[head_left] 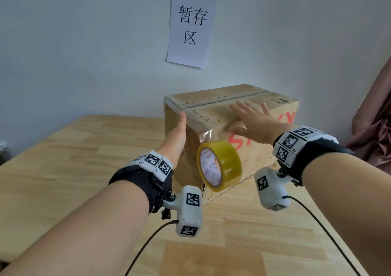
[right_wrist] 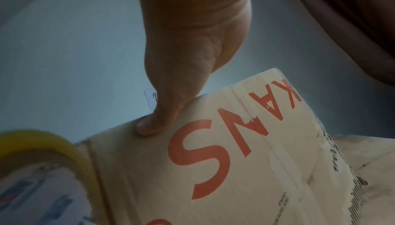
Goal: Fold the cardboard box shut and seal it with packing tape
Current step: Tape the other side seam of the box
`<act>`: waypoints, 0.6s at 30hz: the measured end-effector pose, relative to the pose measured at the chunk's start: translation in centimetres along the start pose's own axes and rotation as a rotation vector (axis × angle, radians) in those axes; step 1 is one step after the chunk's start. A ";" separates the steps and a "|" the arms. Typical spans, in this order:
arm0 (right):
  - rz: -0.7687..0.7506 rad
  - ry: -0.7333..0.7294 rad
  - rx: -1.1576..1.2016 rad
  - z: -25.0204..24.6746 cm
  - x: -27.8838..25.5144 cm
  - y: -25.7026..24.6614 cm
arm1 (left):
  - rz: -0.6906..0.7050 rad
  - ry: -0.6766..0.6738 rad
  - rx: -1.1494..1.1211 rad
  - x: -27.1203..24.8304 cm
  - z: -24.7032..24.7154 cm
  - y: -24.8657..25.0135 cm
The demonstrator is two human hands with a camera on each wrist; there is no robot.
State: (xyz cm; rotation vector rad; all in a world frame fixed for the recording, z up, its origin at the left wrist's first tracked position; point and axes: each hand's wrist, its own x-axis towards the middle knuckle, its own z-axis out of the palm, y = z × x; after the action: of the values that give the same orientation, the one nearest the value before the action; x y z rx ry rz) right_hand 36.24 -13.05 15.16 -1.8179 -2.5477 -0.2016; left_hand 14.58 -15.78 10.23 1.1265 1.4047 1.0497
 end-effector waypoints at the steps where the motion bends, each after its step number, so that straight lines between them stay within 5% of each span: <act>1: -0.003 -0.003 0.005 0.4 0.5 0.0 | -0.004 0.010 -0.010 0.4 0.2 0.1; 4: 0.014 0.115 0.118 2.0 1.4 -0.2 | -0.014 0.036 -0.060 1.8 0.1 0.0; 12: 0.238 0.415 0.029 4.1 1.6 -3.4 | -0.035 -0.150 -0.262 6.0 -1.6 0.3; 18: 0.317 0.458 -0.003 3.9 2.7 -7.0 | -0.120 -0.161 -0.083 6.7 -5.9 0.3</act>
State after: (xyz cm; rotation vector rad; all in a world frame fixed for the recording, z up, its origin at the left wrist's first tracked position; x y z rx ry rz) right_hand 29.02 -12.33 10.80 -1.8769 -1.9326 -0.5431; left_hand 8.40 -9.37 9.99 1.0300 1.2742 0.9033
